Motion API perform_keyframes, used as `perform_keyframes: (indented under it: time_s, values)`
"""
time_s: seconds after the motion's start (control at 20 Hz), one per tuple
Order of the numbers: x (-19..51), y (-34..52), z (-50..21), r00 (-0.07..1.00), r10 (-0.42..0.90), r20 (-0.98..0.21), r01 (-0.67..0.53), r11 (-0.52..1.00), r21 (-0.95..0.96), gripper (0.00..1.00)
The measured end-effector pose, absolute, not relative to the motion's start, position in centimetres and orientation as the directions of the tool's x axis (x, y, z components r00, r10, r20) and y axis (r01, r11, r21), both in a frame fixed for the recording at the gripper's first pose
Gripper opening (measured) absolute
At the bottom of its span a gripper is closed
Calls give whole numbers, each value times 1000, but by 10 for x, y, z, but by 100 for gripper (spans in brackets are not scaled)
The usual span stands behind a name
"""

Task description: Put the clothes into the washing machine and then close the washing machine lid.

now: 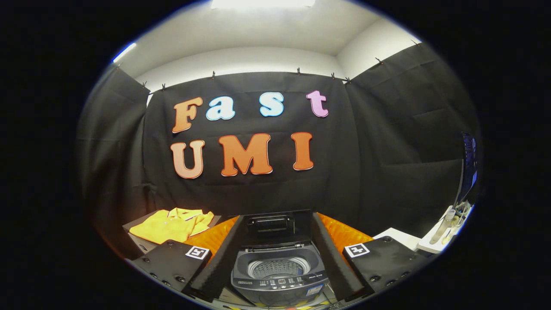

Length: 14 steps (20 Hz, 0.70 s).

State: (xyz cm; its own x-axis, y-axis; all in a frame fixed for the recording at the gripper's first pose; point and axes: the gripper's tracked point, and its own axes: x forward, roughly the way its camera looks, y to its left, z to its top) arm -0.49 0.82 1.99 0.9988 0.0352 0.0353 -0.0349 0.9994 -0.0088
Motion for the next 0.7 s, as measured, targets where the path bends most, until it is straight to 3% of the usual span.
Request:
perform_keyframes:
  time_s: [0.2,0.35,0.7]
  values:
    - [0,10,7,999,42,21,-41,999,-4,99]
    - [5,21,-9,993,114,-42,-113,993,25,99]
    - [20,10,-7,989,140,-38,-138,990,40,100]
